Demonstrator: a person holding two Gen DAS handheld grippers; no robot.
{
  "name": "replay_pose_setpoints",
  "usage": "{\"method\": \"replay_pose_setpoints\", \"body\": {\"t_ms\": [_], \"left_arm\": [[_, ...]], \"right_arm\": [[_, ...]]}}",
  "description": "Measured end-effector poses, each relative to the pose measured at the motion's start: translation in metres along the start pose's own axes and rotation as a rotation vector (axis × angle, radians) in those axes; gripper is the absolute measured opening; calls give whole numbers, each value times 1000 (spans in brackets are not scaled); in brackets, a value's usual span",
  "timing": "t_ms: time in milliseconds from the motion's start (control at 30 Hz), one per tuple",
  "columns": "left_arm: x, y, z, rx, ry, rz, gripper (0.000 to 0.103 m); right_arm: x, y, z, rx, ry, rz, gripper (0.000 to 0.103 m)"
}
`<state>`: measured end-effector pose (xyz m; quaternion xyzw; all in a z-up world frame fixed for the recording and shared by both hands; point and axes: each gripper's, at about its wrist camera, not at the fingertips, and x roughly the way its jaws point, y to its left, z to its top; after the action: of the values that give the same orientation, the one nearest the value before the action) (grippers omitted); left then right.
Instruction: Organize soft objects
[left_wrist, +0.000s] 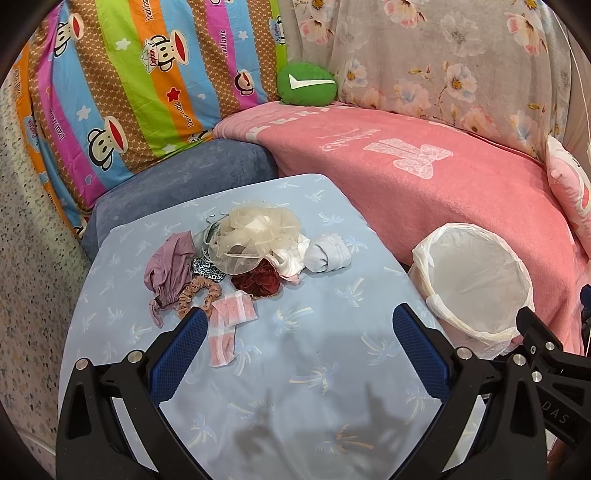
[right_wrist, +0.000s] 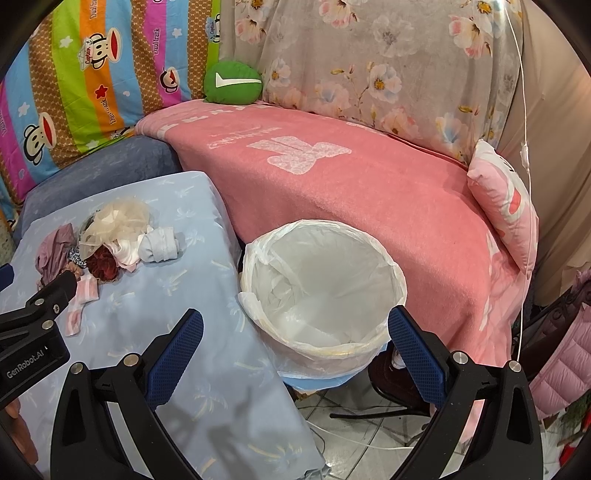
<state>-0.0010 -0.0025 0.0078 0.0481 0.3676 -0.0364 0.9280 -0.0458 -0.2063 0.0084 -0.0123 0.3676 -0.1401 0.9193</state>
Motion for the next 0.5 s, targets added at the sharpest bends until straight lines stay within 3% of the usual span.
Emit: {"method": "replay_pose_setpoints", "body": {"t_ms": [500], "left_arm": [[11,11,8,3,-19,1,96]], "right_arm": [[8,22,3,-7,-9,8,97]]}}
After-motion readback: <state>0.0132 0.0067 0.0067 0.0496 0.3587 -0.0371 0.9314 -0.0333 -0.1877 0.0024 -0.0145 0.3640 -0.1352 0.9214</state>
